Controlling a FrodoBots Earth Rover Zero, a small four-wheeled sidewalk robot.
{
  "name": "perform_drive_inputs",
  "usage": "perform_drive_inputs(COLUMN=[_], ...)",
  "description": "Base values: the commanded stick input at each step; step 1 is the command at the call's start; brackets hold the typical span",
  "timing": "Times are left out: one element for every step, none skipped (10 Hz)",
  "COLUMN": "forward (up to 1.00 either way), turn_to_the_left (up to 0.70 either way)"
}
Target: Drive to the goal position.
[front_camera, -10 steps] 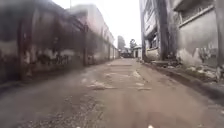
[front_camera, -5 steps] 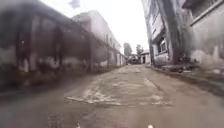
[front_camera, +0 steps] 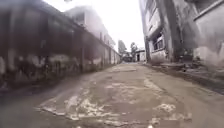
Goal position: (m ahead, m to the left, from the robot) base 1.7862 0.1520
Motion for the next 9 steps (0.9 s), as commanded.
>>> perform_drive_inputs(forward=[1.0,1.0,1.0,1.0,1.0,1.0,1.0,1.0,1.0], turn_to_the_left=[0.0,0.0,0.0,0.0,0.0,0.0,-0.06,-0.25,0.0])
